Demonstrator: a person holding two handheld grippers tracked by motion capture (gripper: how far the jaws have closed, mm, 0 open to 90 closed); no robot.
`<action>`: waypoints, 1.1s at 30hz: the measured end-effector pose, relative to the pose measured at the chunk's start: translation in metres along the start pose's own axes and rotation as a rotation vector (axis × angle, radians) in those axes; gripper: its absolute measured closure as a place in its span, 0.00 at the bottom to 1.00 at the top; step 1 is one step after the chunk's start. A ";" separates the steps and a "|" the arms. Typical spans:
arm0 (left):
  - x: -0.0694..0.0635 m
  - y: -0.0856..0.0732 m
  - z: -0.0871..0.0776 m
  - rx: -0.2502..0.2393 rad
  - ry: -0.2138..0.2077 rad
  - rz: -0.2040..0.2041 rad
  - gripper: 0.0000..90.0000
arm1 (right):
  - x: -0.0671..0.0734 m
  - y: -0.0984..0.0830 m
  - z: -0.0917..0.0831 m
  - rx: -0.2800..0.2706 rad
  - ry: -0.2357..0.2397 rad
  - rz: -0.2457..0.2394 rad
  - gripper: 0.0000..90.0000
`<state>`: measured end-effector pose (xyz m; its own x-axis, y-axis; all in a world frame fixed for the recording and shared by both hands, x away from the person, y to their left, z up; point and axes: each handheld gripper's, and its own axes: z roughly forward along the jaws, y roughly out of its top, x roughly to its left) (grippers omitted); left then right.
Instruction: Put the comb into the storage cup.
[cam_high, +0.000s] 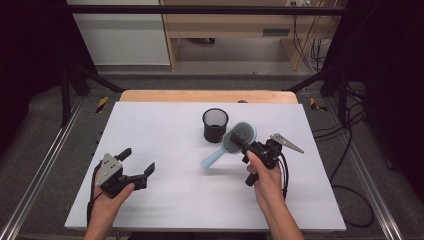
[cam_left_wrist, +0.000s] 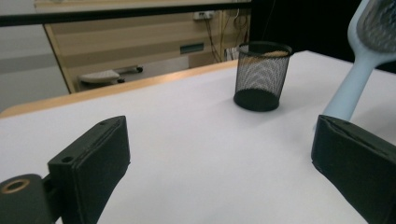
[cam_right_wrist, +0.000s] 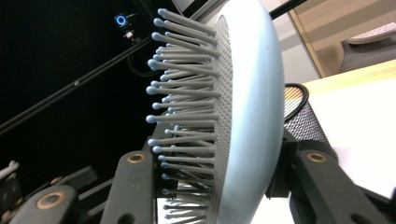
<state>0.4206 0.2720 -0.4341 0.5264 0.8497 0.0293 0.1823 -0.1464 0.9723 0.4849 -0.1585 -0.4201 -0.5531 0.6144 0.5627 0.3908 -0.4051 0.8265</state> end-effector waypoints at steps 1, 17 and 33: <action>0.000 0.000 0.000 0.000 0.000 0.000 0.05 | 0.000 0.001 0.001 -0.001 0.000 -0.006 0.63; 0.019 -0.015 0.000 0.059 0.097 0.029 0.06 | 0.002 0.035 0.010 0.036 -0.055 -0.072 0.62; 0.028 -0.019 0.003 0.060 0.126 0.012 0.05 | 0.025 0.069 0.031 0.066 -0.066 -0.106 0.62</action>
<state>0.4345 0.2973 -0.4520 0.4212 0.9039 0.0738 0.2275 -0.1841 0.9562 0.5208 -0.1502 -0.3490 -0.5448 0.6954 0.4686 0.3816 -0.2920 0.8770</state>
